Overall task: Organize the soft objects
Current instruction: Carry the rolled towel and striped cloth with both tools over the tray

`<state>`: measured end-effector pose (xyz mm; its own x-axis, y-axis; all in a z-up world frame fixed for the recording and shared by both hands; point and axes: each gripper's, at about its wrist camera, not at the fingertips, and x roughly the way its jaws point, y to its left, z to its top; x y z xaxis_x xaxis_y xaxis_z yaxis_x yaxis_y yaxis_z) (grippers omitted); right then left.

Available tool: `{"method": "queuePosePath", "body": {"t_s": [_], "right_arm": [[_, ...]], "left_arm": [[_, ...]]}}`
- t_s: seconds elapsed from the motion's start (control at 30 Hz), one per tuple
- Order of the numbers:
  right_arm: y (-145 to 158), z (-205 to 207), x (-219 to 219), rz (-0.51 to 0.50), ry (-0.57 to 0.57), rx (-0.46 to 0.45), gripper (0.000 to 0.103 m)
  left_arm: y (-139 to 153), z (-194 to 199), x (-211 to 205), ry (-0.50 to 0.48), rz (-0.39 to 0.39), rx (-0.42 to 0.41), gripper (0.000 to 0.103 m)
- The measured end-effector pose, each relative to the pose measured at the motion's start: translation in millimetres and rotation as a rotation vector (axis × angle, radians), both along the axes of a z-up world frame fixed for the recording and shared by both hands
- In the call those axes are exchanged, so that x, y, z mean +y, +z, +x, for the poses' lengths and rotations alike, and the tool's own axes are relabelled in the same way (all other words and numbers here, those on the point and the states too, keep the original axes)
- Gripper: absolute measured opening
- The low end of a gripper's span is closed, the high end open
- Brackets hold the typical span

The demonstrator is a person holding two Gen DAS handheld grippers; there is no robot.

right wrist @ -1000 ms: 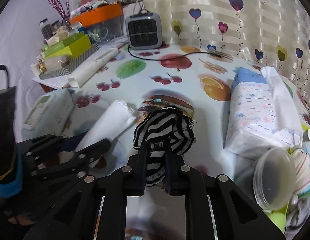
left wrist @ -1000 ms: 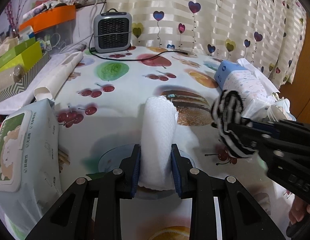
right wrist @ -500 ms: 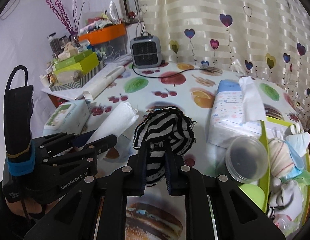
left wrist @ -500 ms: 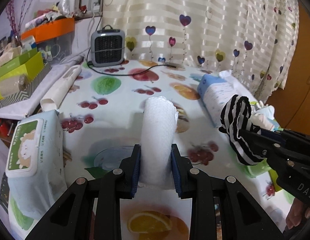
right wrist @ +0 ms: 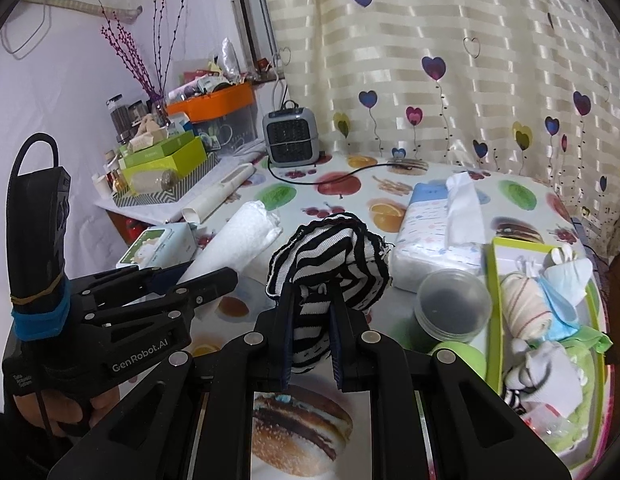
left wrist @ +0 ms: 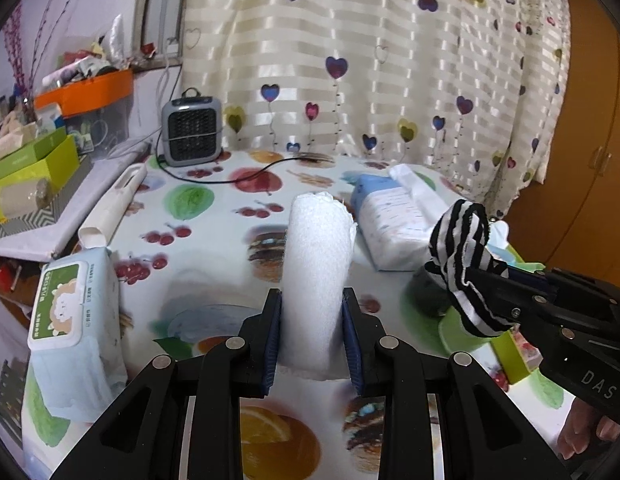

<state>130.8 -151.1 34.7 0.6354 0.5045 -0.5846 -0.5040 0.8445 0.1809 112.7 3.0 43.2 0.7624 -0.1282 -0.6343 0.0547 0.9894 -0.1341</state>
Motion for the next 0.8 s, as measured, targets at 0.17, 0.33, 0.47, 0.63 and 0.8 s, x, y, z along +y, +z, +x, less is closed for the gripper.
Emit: {"method": "queuePosePath", "body": {"t_s": [0.17,0.33,0.47,0.63,0.8], "right_arm": [[3.1,-9.1,-11.5,0.019,-0.010,-0.011,0.016],[4.8,-13.2,-25.1,0.040,-0.029,-0.013,0.016],[7.7,-17.0,-32.7,0.041,-0.043,-0.022,0.016],[10.5,-20.7,-42.0,0.043,-0.060,-0.032,0.016],[10.1,-21.7,-53.1,0.045,-0.083,-0.031,0.016]], "left_arm": [[6.6,-10.4,-13.0,-0.029,-0.003,-0.015,0.027],[10.4,-13.9,-25.3,-0.058,-0.002,-0.021,0.027],[11.7,-15.1,-33.7,-0.080,-0.003,-0.022,0.027],[15.8,-12.9,-42.3,-0.102,-0.001,-0.028,0.027],[17.3,-9.9,-51.9,-0.125,-0.001,-0.030,0.027]]}}
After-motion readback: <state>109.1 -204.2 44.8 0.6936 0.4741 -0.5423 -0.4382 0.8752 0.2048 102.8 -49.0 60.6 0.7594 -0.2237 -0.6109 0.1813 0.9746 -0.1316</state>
